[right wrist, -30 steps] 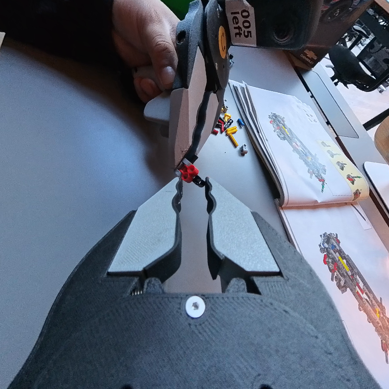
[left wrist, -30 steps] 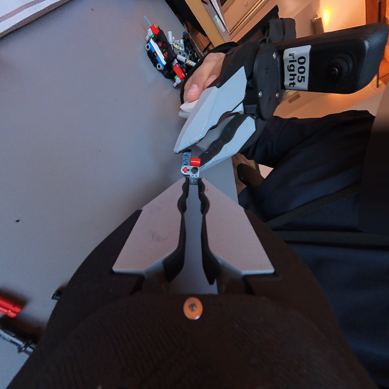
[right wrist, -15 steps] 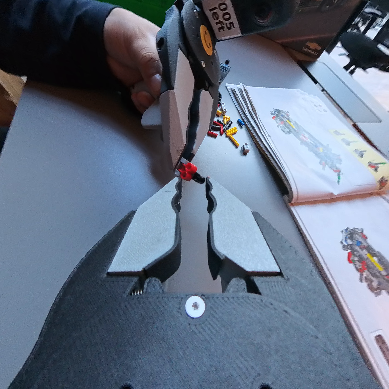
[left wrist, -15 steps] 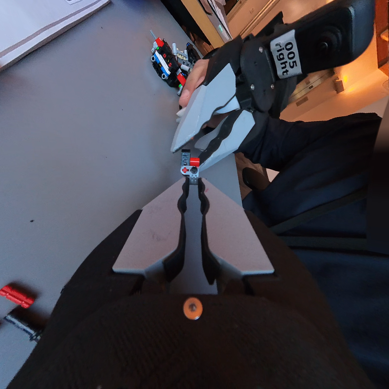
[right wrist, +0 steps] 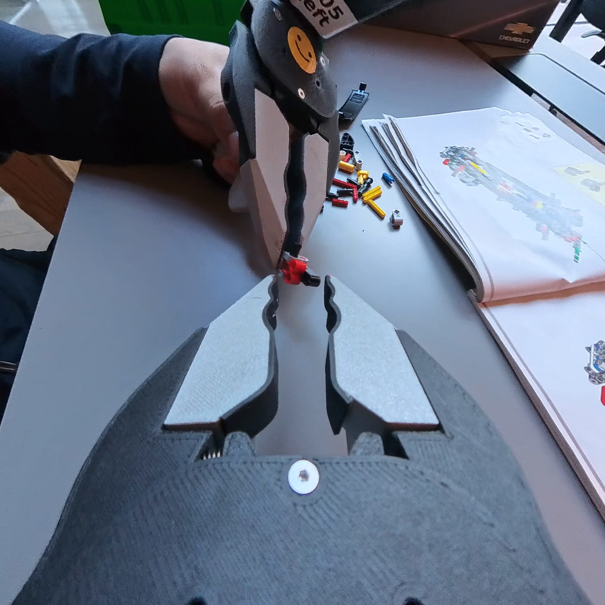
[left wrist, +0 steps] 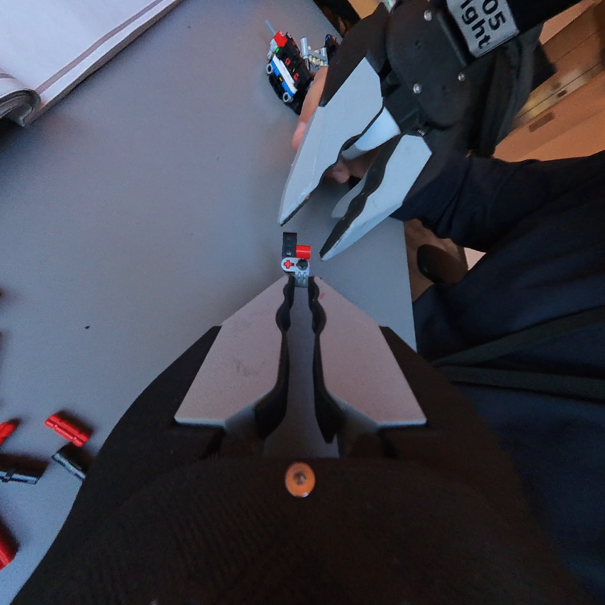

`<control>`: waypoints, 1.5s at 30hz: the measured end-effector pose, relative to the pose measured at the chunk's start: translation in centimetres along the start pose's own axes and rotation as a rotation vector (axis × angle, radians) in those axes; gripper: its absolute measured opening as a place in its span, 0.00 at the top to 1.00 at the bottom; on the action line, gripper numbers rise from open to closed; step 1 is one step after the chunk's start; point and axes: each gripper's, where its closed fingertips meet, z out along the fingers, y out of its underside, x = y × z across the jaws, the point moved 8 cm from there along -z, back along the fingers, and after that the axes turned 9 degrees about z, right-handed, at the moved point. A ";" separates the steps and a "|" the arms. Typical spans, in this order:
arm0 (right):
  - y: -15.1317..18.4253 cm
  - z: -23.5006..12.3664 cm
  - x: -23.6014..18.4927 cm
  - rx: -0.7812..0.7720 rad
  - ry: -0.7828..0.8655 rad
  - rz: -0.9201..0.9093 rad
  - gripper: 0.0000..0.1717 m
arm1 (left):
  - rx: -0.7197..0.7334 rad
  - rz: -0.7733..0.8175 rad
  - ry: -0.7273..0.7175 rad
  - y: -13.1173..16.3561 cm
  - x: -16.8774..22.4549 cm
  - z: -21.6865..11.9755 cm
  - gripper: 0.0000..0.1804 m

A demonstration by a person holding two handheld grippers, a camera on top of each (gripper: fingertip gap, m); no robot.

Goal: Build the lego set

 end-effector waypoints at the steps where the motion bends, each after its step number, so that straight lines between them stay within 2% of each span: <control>1: 0.0 0.0 0.0 -0.004 0.001 -0.002 0.86 | -0.008 0.010 -0.009 0.0 0.0 0.1 0.97; 15: 1.0 0.6 0.6 -0.093 0.130 -0.087 0.91 | -0.179 0.161 -0.319 0.8 -0.9 0.0 0.97; 22: 0.9 0.7 0.7 -0.087 0.156 -0.069 0.91 | -0.193 0.218 -0.333 0.8 -0.7 0.1 0.97; 27: 0.6 0.4 0.8 -0.054 0.142 0.028 0.92 | -0.214 0.307 -0.348 0.9 -0.8 -0.1 0.97; 35: 0.8 -0.3 1.5 -0.023 0.144 0.074 0.93 | -0.236 0.460 -0.351 0.9 -0.9 -0.1 0.97; 45: 0.5 -1.2 2.6 0.053 0.087 0.183 0.94 | -0.218 0.408 -0.293 0.9 -1.3 -0.3 0.96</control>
